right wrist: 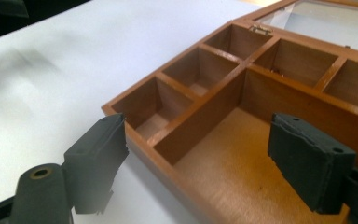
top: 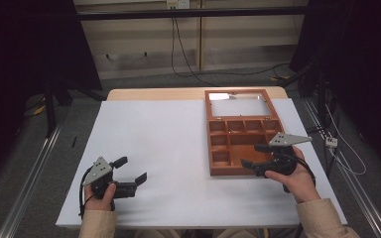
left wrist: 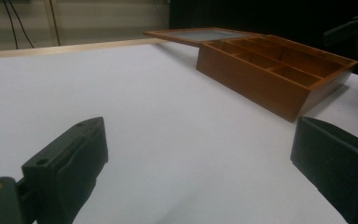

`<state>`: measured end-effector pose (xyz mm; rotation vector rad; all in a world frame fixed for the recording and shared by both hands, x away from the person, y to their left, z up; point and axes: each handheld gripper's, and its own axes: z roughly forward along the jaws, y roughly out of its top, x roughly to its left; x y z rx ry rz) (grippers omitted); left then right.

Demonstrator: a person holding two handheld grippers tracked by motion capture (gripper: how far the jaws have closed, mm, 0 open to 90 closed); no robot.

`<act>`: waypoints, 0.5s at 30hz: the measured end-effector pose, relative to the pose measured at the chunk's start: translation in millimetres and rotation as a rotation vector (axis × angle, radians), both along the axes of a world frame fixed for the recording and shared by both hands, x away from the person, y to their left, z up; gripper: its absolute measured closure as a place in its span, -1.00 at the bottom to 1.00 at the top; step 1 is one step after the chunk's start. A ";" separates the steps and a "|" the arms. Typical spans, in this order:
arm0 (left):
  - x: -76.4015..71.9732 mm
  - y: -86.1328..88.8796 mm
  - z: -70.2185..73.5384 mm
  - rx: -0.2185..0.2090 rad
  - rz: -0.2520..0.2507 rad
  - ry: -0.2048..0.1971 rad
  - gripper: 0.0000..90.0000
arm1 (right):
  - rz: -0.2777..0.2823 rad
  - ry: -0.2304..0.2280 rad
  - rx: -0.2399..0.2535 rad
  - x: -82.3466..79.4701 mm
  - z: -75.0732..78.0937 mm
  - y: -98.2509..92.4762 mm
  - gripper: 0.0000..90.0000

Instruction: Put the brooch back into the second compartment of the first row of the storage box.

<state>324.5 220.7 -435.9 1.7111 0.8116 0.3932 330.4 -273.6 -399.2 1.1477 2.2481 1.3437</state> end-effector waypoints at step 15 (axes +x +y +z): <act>-0.4 -0.1 0.2 0.001 -0.001 -0.002 -0.91 | 0.029 0.004 0.011 -23.6 -10.4 -1.4 -0.57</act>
